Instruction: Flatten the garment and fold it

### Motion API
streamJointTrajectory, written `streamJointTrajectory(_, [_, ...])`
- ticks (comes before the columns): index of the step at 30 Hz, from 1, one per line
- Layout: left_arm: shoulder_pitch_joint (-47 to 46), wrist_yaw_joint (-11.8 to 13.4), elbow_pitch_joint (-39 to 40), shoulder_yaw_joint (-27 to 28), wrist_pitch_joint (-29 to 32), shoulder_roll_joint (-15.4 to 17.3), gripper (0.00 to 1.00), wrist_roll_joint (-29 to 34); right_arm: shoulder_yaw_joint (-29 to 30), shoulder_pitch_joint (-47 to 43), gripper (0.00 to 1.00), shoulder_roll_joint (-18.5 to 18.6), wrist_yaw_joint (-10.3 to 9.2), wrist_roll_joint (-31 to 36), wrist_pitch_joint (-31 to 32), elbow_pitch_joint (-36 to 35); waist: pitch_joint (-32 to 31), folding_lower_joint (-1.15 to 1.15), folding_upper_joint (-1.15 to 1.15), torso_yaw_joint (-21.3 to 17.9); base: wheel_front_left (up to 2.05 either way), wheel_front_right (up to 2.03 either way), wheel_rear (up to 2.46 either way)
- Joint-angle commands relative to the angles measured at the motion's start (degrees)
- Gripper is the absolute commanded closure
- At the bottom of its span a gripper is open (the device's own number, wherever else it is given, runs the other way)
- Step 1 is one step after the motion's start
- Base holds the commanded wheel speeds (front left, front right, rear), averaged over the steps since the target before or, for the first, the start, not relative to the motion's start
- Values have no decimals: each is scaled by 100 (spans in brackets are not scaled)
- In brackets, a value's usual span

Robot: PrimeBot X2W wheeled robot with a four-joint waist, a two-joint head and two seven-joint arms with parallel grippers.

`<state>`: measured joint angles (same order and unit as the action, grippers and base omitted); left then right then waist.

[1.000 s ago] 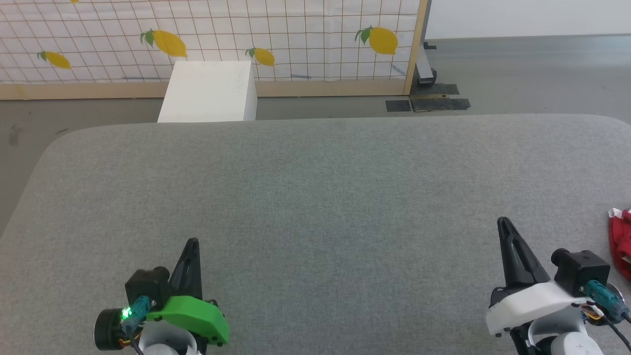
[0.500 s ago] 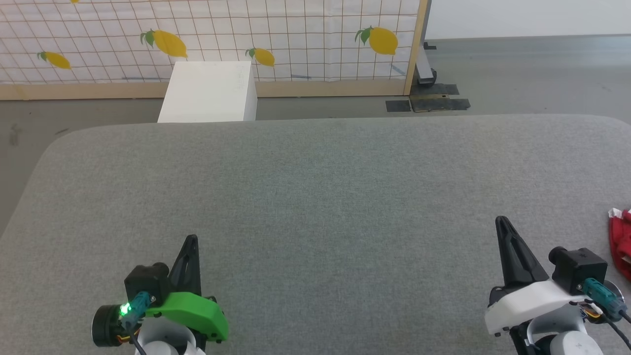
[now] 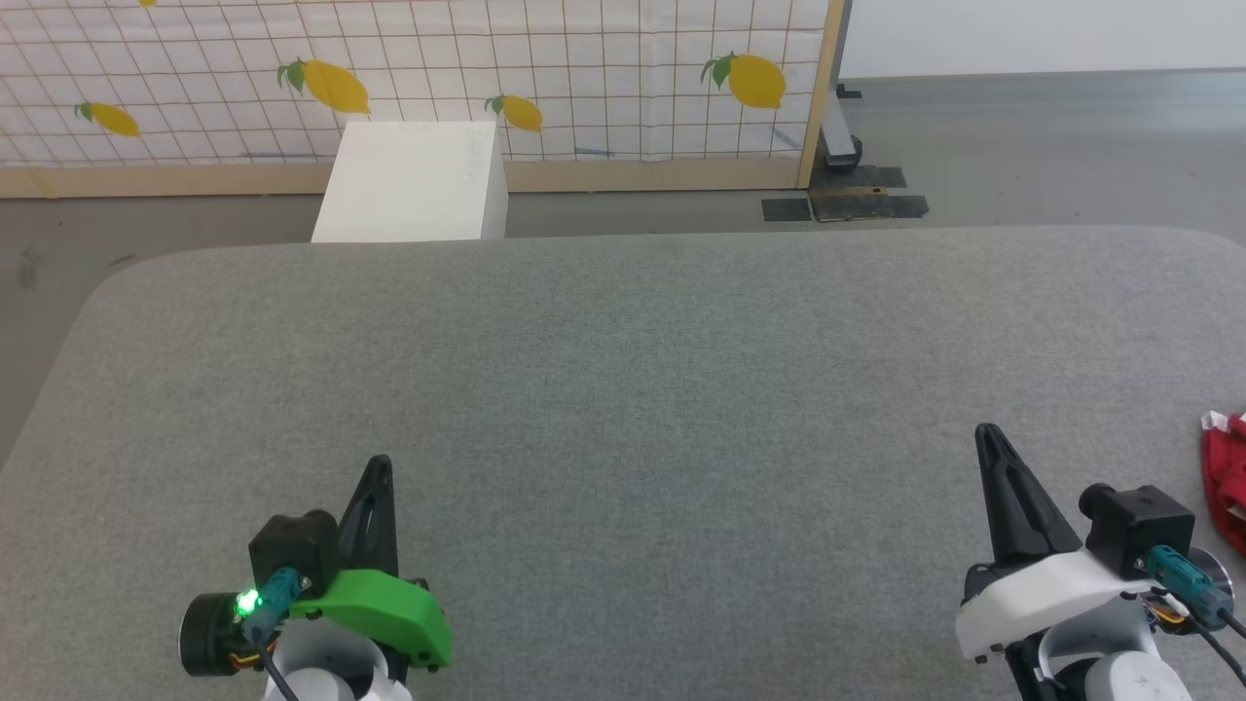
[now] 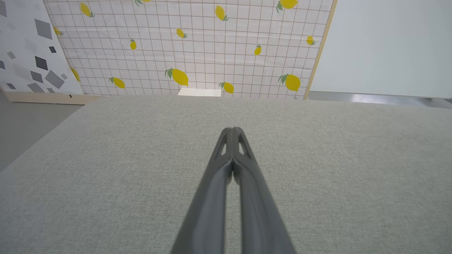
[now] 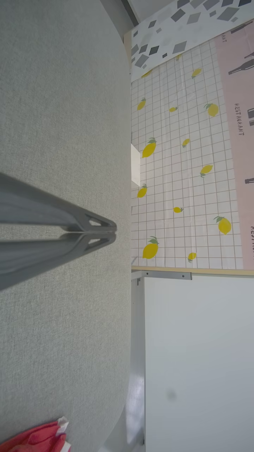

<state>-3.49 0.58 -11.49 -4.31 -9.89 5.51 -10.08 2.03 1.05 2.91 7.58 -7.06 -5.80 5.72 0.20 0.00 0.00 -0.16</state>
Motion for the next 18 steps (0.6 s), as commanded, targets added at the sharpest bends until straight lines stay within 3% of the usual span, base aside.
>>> streamJointTrajectory(1, [90,-13,55,33,32,-26,100,50,-16,-29,100,-1,-2,61,30,-41,0,0,0,0,0,0,0])
streamJointTrajectory(18, [141,-22,270,111,221,-72,100,239,-52,-44,100,-1,-4,188,138,-145,-4,0,0,3,0,0,0])
